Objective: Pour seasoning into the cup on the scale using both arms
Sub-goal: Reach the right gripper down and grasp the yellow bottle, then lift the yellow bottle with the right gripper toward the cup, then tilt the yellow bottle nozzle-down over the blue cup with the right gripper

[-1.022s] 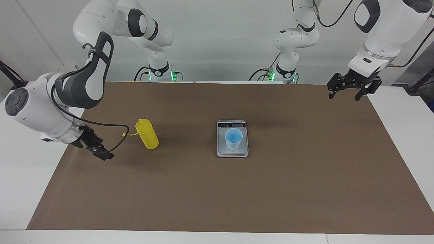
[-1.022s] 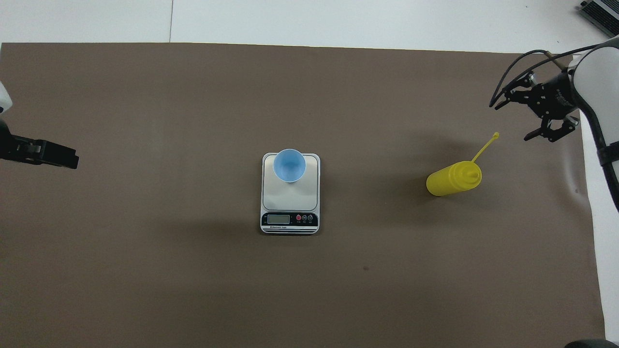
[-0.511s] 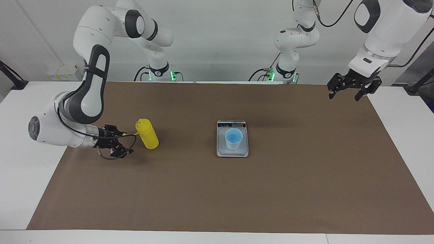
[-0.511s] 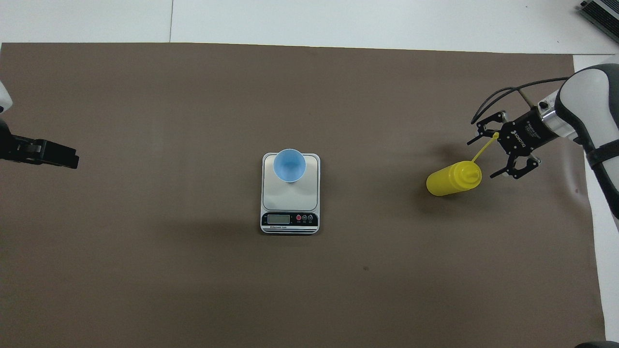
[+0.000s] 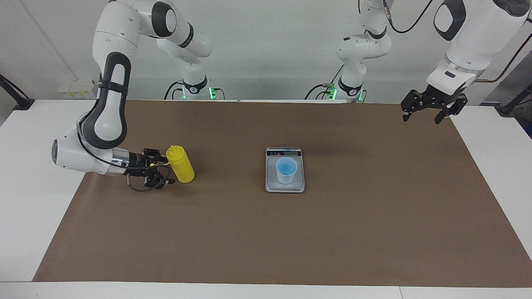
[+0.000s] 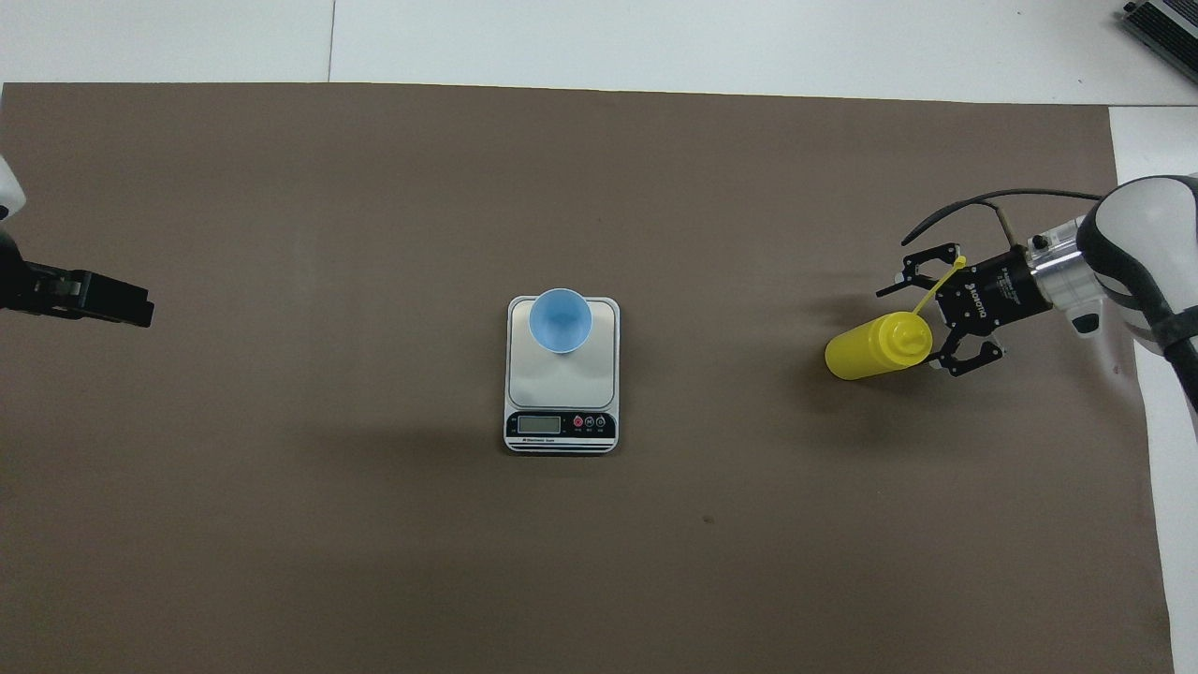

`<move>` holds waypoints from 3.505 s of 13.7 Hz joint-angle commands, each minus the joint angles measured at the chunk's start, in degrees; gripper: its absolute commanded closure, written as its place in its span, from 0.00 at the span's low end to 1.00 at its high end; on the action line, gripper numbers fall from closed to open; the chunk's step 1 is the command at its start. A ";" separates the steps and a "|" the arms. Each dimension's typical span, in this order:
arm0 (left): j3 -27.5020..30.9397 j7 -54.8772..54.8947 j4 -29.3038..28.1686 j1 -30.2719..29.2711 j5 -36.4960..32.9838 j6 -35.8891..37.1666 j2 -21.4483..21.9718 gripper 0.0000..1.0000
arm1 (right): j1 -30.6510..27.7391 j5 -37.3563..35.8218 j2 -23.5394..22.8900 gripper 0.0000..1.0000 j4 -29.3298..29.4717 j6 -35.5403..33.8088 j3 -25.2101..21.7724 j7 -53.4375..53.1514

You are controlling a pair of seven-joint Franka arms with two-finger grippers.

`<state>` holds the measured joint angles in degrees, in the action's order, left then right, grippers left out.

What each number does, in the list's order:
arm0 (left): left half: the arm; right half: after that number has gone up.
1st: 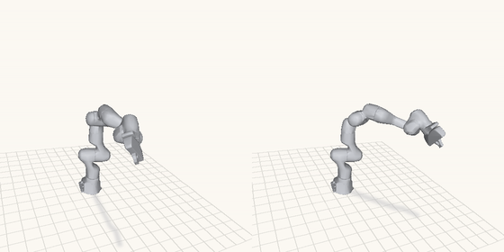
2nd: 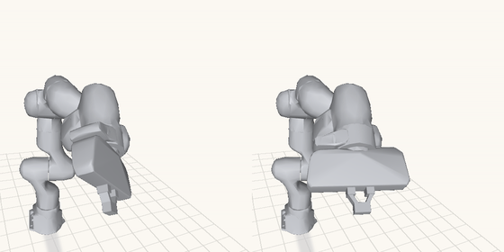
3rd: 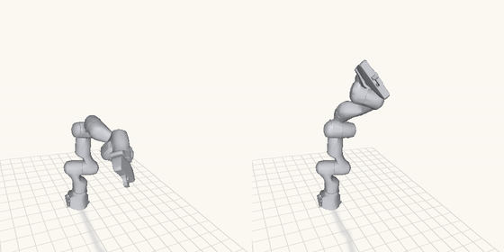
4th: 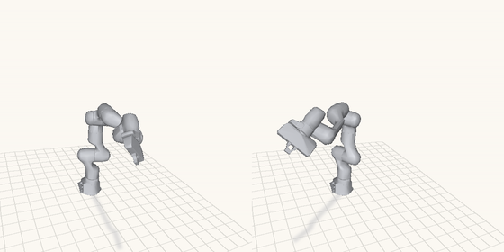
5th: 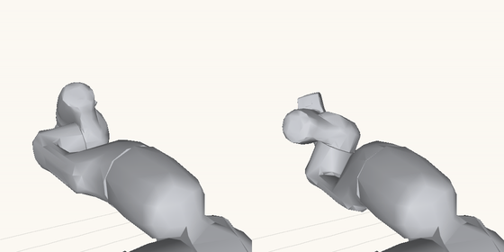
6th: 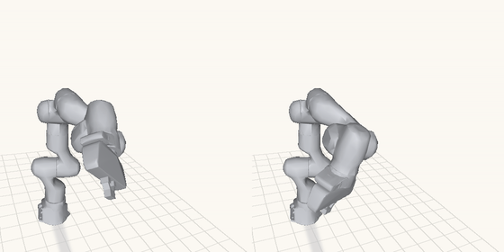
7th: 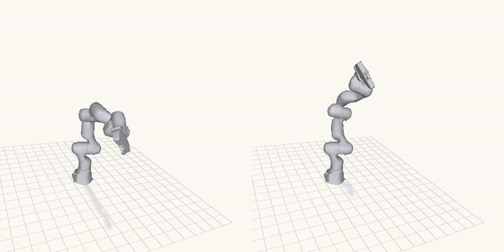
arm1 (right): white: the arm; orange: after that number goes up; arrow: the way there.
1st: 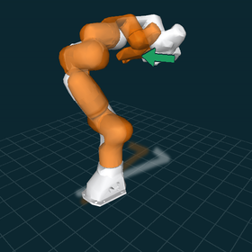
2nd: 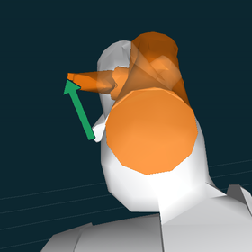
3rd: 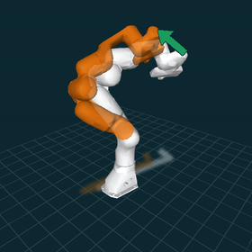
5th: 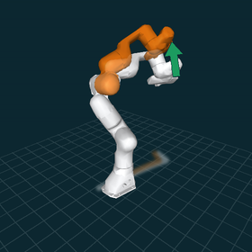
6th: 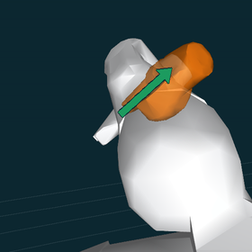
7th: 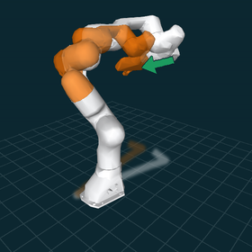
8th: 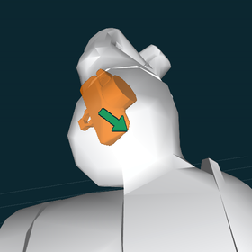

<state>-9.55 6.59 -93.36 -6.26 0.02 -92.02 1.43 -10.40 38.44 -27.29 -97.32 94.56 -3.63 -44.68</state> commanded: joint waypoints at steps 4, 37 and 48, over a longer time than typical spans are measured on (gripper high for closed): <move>-0.47 -0.61 -1.39 -0.59 -0.02 -0.18 1.38 0.00 | 0.38 4.45 4.70 0.00 -9.02 2.73 0.47 -0.41; -0.47 0.18 -1.39 -0.77 -0.02 0.17 1.47 0.00 | 31.31 -48.62 1.19 1.00 12.58 28.83 0.90 -50.59; -0.47 0.18 -1.39 -0.77 -0.02 0.00 1.47 0.00 | 46.51 -74.64 -3.47 1.00 14.62 25.42 0.82 -69.30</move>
<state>-9.59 6.60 -93.37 -6.34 0.02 -92.01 1.45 34.69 -32.83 -30.81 -82.72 121.39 -2.70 -111.54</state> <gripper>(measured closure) 0.000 0.480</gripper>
